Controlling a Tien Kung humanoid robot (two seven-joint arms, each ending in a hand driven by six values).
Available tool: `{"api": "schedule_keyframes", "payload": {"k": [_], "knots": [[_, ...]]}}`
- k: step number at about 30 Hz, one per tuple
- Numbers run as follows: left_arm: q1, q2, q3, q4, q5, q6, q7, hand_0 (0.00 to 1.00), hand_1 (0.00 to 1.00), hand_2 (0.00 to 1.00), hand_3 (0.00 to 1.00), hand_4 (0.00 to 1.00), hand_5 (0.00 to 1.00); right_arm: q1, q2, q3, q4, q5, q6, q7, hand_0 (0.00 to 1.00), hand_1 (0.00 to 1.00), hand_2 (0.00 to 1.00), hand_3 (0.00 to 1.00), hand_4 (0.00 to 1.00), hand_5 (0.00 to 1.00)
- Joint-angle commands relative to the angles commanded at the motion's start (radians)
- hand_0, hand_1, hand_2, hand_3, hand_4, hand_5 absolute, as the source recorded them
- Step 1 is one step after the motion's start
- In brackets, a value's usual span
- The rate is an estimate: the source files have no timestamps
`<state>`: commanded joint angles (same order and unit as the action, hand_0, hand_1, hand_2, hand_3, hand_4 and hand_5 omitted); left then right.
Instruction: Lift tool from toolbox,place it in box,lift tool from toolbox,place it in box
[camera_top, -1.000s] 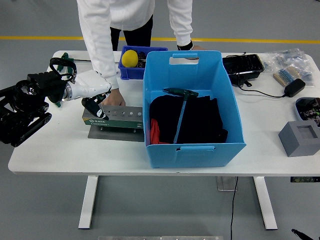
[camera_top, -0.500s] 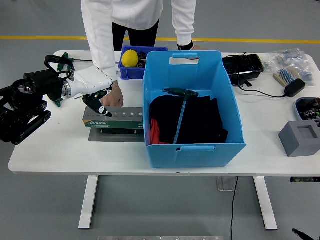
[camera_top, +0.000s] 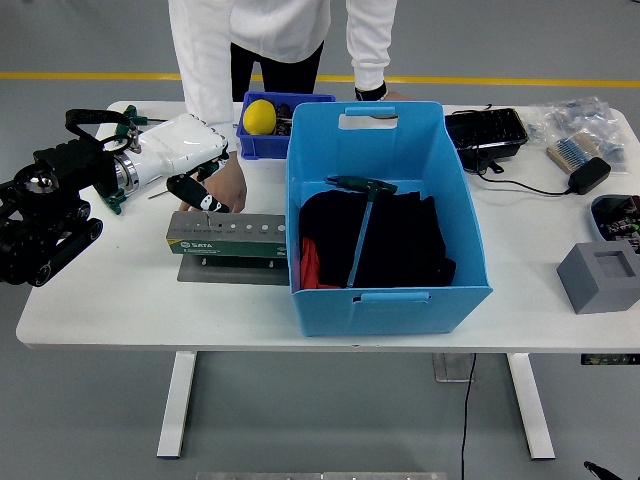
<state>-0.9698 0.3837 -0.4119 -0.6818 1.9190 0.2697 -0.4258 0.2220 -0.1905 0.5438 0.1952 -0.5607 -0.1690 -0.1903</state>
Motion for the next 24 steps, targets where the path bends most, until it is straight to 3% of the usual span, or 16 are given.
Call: {"api": "schedule_keyframes", "payload": {"k": [2, 3, 8, 9, 24], "knots": [[0.0, 0.001, -0.004, -0.004, -0.016, 0.008, -0.018, 0.236, 0.013, 0.053, 0.025, 0.974, 0.315, -0.002, 0.001, 0.003, 0.0, -0.006, 0.0, -0.001, 0.652, 0.639, 0.697, 0.572, 0.833, 0.694], [0.0, 0.002, -0.005, -0.005, -0.019, 0.008, -0.022, 0.207, 0.002, 0.028, 0.017, 0.886, 0.316, -0.002, 0.001, 0.004, 0.0, -0.007, 0.001, -0.002, 0.652, 0.639, 0.698, 0.572, 0.832, 0.695], [0.002, 0.003, -0.017, -0.012, -0.027, -0.001, -0.039, 0.207, 0.002, 0.028, 0.017, 0.886, 0.316, -0.005, 0.002, 0.006, 0.0, -0.008, 0.0, -0.003, 0.652, 0.639, 0.698, 0.572, 0.832, 0.695], [0.003, 0.004, -0.021, -0.015, -0.026, -0.004, -0.04, 0.192, 0.002, 0.017, 0.01, 0.787, 0.365, -0.006, 0.002, 0.006, 0.0, -0.008, 0.0, -0.003, 0.652, 0.641, 0.698, 0.572, 0.832, 0.693], [-0.018, 0.016, -0.087, -0.041, -0.016, -0.003, -0.055, 0.185, 0.002, 0.002, 0.002, 0.731, 0.44, -0.002, 0.002, -0.004, 0.0, 0.008, -0.001, 0.002, 0.651, 0.64, 0.697, 0.572, 0.831, 0.693]]}}
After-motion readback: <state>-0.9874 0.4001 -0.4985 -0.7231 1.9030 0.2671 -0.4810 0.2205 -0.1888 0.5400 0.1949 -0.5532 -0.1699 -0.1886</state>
